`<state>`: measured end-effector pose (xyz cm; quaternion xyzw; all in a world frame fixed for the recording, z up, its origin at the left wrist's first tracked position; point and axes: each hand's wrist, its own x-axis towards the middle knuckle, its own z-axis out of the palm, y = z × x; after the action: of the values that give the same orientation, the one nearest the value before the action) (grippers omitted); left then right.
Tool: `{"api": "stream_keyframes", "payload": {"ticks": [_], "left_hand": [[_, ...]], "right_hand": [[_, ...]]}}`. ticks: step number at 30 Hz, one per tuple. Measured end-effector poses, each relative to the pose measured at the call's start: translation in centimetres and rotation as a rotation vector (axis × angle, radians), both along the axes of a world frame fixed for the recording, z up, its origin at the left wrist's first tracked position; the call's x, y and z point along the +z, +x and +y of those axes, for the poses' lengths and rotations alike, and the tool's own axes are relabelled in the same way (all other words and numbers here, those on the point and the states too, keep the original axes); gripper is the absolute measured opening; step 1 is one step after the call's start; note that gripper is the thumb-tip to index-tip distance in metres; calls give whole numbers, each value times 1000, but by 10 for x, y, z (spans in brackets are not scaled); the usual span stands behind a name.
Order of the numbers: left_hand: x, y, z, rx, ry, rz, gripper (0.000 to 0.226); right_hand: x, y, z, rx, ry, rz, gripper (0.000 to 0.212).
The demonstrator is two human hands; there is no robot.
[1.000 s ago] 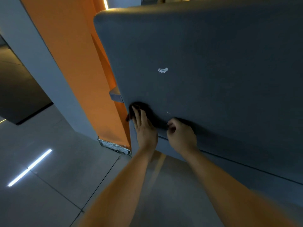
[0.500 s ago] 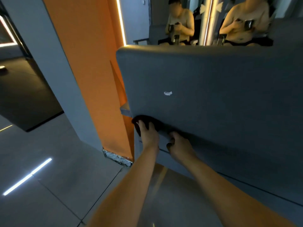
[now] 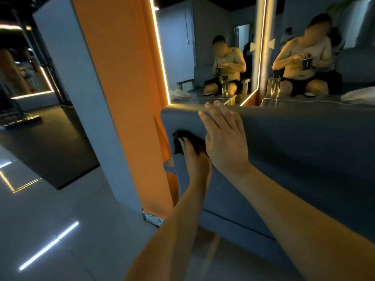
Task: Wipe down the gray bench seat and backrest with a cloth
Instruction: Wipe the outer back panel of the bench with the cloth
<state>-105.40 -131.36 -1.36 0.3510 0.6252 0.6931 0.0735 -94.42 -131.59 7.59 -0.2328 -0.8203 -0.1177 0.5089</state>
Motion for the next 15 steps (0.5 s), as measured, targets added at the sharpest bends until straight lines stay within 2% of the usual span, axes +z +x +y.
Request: {"api": "stream_keyframes", "payload": {"ticks": [1,4,6,9,11,13,15], "left_hand": [[-2,-2,-2,20,25,-57,69],[-1,-11,-6,141,-113,-329,63],[2,-15,-13,160,-60,-420,63],[29,-4,-23,144,-1,-352,61],[57,0,-25,114,98,-269,68],[77,1,-25,94,154,-162,77],[77,-1,-26,61,127,-13,80]], "right_hand": [[1,1,1,-38,-19,-64,52],[6,4,11,-110,-37,-166,63],[4,5,11,-95,-54,-175,65],[5,5,12,-63,-62,-131,62],[7,5,12,-39,-88,-118,63],[9,7,10,-9,-129,-131,66],[11,9,8,19,-151,-127,68]]}}
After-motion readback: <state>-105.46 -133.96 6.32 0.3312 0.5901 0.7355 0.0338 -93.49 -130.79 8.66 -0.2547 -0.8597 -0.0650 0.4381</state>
